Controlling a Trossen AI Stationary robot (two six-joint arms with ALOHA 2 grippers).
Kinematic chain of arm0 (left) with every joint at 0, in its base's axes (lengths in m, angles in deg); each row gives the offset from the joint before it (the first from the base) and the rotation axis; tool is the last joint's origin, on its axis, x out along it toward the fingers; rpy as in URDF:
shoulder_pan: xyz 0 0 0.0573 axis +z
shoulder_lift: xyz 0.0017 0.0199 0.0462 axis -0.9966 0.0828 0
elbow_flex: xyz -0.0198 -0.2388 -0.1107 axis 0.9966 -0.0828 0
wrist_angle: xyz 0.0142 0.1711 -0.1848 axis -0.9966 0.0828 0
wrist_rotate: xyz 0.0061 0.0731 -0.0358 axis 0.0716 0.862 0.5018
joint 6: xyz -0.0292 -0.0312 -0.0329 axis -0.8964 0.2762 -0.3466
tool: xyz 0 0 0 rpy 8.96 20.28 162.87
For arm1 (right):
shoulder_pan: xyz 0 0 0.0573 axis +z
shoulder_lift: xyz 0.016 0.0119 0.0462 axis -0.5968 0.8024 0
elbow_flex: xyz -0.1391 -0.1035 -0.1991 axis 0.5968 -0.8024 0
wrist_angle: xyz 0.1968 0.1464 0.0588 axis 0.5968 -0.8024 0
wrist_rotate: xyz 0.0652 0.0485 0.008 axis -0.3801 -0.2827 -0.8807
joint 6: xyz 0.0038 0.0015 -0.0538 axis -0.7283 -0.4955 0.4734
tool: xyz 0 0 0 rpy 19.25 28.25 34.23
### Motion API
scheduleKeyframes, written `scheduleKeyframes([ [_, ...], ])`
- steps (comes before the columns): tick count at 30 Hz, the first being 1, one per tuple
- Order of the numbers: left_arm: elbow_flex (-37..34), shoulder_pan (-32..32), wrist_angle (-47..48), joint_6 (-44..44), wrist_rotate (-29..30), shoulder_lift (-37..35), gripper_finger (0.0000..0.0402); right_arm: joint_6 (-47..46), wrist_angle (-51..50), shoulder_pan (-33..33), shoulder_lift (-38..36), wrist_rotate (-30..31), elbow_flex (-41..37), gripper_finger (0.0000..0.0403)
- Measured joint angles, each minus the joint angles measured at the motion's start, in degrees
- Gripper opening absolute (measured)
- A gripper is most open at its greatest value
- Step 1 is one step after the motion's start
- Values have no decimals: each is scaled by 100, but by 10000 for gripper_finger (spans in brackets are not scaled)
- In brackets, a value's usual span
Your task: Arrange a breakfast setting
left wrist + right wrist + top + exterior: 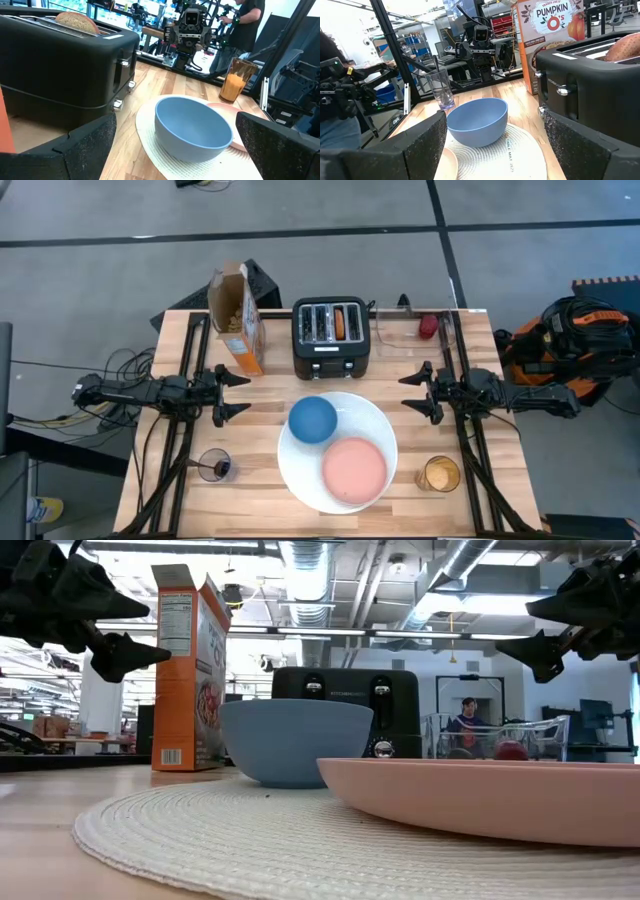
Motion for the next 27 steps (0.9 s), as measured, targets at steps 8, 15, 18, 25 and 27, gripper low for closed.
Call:
scheduleKeyframes([
  [8,0,0,-5,1,74,1,400,0,0,0,0,0,2,356],
  [15,0,1,-30,-37,385,2,400,0,0,0,0,0,0,356],
  [18,1,1,-29,-45,392,1,400,0,1,0,0,0,1,356],
  [25,51,1,113,-1205,918,2,400,-2,0,-1,0,0,0,356],
  [27,153,1,458,-1350,1051,2,400,0,0,0,1,0,0,356],
])
